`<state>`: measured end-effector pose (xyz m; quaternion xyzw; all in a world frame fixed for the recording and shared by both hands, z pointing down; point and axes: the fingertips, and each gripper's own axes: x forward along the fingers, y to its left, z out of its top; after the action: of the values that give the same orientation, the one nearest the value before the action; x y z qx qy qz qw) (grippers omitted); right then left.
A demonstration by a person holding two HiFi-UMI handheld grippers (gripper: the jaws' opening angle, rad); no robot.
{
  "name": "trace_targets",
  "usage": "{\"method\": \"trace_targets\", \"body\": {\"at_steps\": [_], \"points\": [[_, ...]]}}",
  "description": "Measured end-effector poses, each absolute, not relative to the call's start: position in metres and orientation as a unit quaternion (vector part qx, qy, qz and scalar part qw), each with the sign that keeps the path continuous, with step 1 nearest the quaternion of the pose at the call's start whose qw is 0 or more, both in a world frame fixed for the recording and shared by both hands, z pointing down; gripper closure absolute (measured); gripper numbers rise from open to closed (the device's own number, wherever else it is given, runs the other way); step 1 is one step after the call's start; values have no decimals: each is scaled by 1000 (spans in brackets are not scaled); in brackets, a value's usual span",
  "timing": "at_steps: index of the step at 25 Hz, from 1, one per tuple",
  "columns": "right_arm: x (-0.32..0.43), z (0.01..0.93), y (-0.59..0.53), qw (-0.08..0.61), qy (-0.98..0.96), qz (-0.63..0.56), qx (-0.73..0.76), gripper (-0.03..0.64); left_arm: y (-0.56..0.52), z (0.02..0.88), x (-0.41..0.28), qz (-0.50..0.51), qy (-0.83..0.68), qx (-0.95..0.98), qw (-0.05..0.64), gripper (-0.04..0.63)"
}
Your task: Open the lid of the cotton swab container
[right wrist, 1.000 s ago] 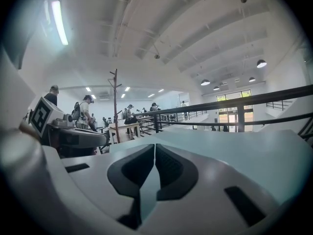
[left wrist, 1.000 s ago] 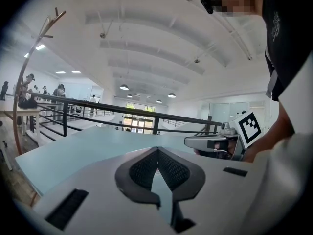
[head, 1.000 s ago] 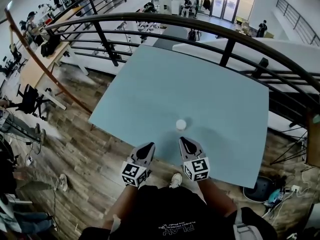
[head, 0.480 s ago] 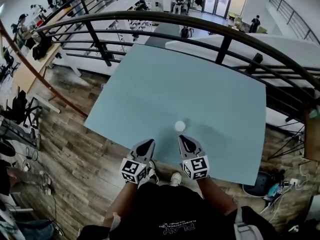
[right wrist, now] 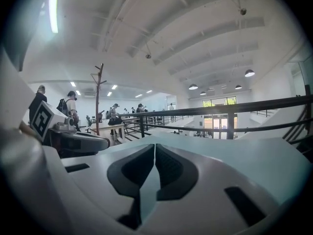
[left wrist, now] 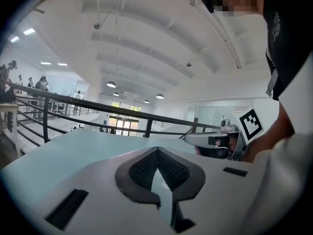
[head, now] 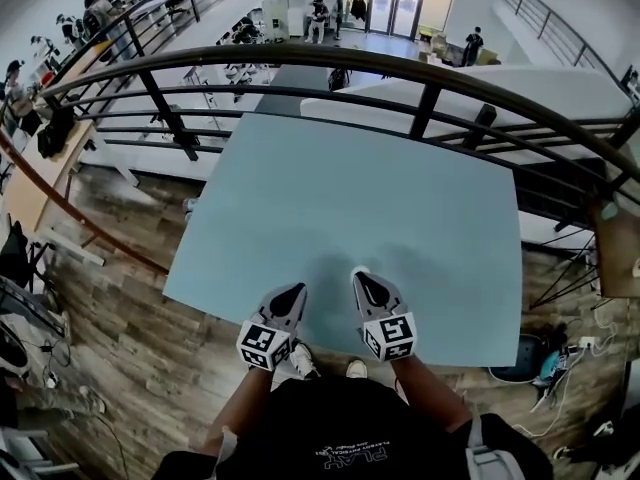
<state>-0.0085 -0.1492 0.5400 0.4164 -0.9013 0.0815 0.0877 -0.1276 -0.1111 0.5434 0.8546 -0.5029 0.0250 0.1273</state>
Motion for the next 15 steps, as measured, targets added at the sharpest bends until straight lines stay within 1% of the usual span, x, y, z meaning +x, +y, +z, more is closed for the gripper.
{"method": "trace_targets", "body": {"at_steps": [7, 15], "points": [[-33, 543, -156, 93, -886, 84, 447, 594, -129, 541, -151, 20, -471, 872, 131, 583], [-32, 552, -153, 97, -868, 94, 477, 594, -134, 548, -152, 22, -437, 889, 138, 583]]}}
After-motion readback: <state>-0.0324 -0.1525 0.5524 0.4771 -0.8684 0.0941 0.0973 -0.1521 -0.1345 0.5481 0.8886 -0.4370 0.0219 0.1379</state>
